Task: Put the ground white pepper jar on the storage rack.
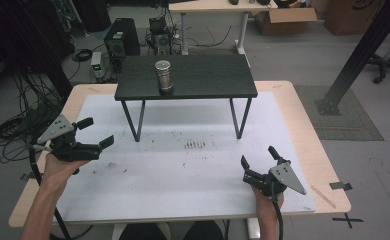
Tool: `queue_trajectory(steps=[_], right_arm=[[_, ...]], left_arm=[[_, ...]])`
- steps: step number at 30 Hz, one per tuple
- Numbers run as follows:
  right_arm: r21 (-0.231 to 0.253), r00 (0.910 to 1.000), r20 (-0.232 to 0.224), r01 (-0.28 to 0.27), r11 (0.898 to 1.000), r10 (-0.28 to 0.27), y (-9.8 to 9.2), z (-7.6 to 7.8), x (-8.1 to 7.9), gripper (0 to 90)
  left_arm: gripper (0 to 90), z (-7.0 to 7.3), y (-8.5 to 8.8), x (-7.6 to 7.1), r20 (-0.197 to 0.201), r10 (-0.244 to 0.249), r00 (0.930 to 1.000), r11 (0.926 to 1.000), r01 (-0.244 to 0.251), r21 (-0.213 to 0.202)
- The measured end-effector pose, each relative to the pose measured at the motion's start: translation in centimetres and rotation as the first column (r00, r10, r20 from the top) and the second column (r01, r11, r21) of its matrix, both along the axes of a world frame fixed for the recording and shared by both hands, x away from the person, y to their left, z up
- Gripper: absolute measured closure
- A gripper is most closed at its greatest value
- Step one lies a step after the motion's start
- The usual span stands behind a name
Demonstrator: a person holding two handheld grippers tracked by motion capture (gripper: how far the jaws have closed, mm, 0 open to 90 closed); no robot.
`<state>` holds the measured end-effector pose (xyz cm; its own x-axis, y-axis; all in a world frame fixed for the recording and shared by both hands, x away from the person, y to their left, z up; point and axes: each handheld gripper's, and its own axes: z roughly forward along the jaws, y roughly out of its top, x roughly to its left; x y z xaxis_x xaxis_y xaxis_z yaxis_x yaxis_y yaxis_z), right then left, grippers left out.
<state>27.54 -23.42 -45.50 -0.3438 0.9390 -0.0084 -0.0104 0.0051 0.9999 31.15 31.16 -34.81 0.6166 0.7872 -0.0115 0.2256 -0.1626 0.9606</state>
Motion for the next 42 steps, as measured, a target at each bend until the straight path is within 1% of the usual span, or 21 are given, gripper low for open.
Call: queue_trajectory(steps=[3,8,11,13,17,21,26,30,32,36,39,42], right_arm=[[0.000,1.0000,0.000,-0.001,1.000,0.001,0.0,0.0,0.0,3.9],[0.000,1.0000,0.001,-0.001,1.000,0.001,0.0,0.0,0.0,3.9],[0.000,1.0000,0.001,-0.001,1.000,0.001,0.0,0.0,0.0,3.9],[0.000,1.0000,0.001,-0.001,1.000,0.001,0.0,0.0,0.0,3.9],[-0.001,1.0000,0.002,-0.001,1.000,0.001,0.0,0.0,0.0,3.9],[-0.001,1.0000,0.002,-0.001,1.000,0.001,0.0,0.0,0.0,3.9],[0.000,1.0000,0.002,-0.001,1.000,0.001,0.0,0.0,0.0,3.9],[0.000,1.0000,0.002,-0.001,1.000,0.001,0.0,0.0,0.0,3.9],[-0.001,1.0000,0.001,-0.001,1.000,0.001,0.0,0.0,0.0,3.9],[-0.001,1.0000,0.001,-0.001,1.000,0.001,0.0,0.0,0.0,3.9],[-0.001,1.0000,0.000,-0.001,1.000,0.001,0.0,0.0,0.0,3.9],[0.000,1.0000,0.000,-0.001,1.000,0.001,0.0,0.0,0.0,3.9]], left_arm=[[0.4,-0.9,0.5,-0.3,0.006,0.016,0.9998,0.9999,-0.016,-0.004],[0.4,-2.5,1.2,-0.6,-0.007,0.035,0.9994,0.9993,-0.035,-0.011],[0.4,-3.4,1.6,-0.7,-0.002,0.050,0.9987,0.9987,-0.050,-0.012],[0.5,-4.1,1.8,-0.8,-0.007,0.066,0.9978,0.9977,-0.066,-0.015],[0.5,-5.1,2.3,-1.1,0.001,0.085,0.9963,0.9961,-0.085,-0.022],[0.5,-5.8,2.7,-1.5,0.018,0.099,0.9949,0.9946,-0.099,-0.031],[0.5,-6.6,3.2,-2.2,0.060,0.115,0.9916,0.9928,-0.112,-0.043],[0.5,-7.3,3.6,-2.8,0.107,0.126,0.9862,0.9910,-0.121,-0.059],[0.5,-7.6,3.8,-3.1,0.123,0.133,0.9835,0.9896,-0.124,-0.073],[0.9,-8.1,4.1,-3.5,0.154,0.148,0.9769,0.9871,-0.136,-0.084],[1.0,-8.4,4.4,-3.8,0.169,0.160,0.9725,0.9850,-0.147,-0.091],[1.0,-8.7,4.5,-4.0,0.172,0.170,0.9703,0.9828,-0.154,-0.102]])
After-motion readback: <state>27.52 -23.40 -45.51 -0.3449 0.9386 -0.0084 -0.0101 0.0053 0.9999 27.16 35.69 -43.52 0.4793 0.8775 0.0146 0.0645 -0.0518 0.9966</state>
